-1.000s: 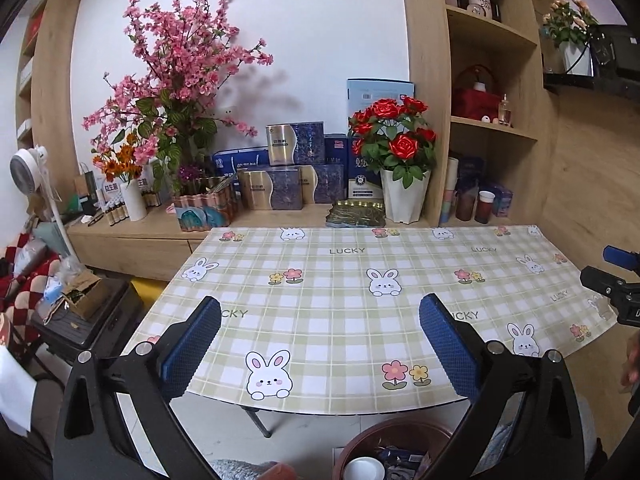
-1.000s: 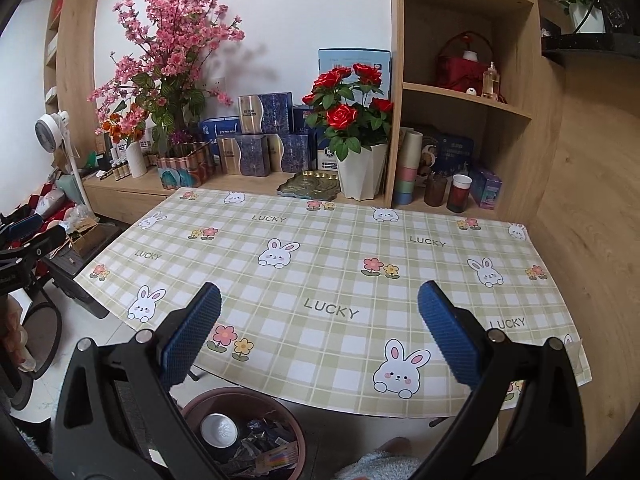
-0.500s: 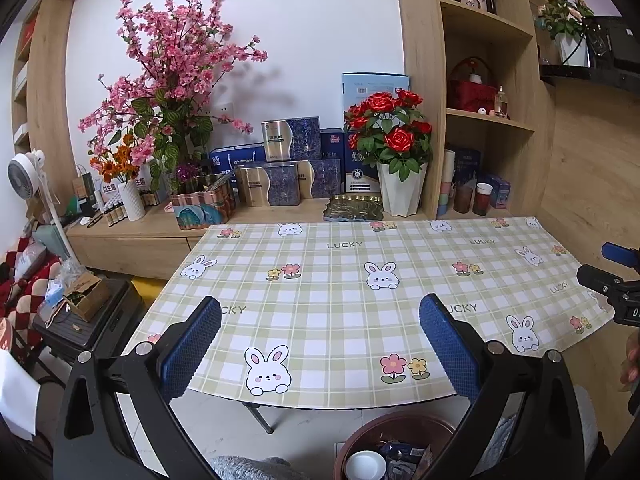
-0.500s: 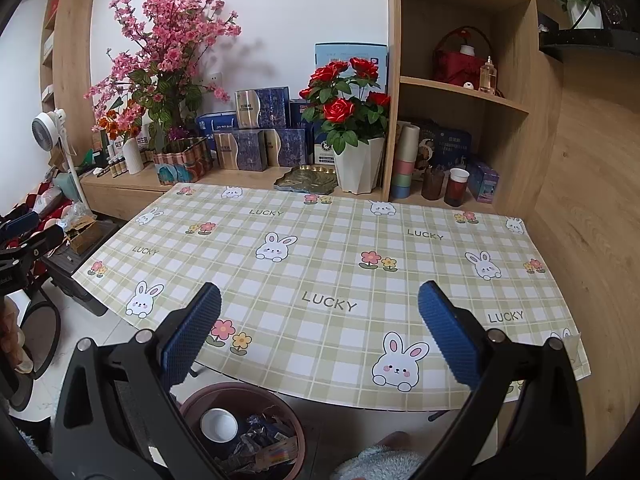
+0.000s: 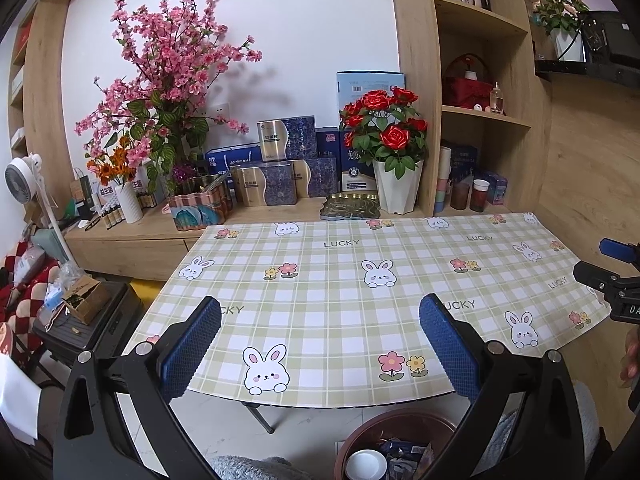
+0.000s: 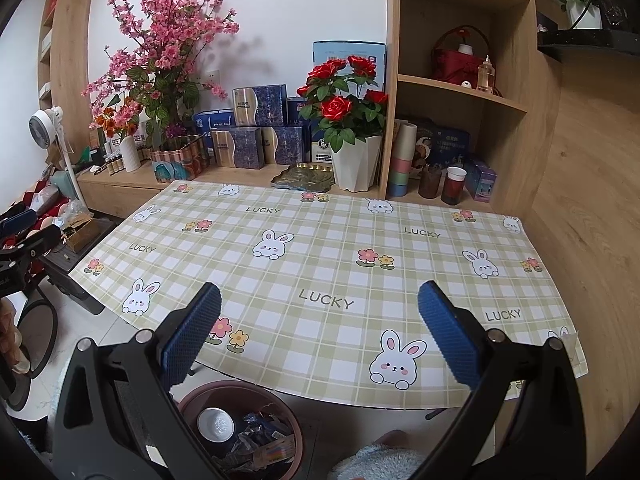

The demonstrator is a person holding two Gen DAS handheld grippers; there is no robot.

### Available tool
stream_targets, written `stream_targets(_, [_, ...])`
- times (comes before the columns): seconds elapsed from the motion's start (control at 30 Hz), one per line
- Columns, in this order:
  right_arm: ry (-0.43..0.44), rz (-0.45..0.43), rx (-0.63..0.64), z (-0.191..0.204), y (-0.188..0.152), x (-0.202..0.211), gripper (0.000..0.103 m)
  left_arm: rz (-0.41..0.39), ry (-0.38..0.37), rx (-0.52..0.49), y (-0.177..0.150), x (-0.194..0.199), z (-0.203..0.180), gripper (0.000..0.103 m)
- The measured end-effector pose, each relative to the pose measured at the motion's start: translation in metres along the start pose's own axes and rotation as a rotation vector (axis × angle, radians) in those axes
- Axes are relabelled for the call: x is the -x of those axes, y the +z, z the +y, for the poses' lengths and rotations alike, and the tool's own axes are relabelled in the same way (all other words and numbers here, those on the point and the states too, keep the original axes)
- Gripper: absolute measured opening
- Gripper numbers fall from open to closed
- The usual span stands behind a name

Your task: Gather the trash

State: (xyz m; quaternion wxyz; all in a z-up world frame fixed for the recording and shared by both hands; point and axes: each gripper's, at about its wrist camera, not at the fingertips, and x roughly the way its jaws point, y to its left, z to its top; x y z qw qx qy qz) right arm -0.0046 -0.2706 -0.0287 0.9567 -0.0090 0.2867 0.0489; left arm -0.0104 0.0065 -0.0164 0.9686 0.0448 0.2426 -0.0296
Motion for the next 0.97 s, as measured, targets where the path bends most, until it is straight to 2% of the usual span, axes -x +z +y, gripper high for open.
stream_targets(0.67, [0.003, 0.005, -0.001, -0.0007, -0.0009, -0.0008, 0.097, 0.005, -0.026, -0.017, -0.0025, 0.0004, -0.0020, 0.097])
stream_targets(0.97, [0.006, 0.008, 0.001, 0.0016, -0.0038, -0.0018, 0.097, 0.020, -0.011, -0.009, -0.0024, -0.0039, -0.0003, 0.097])
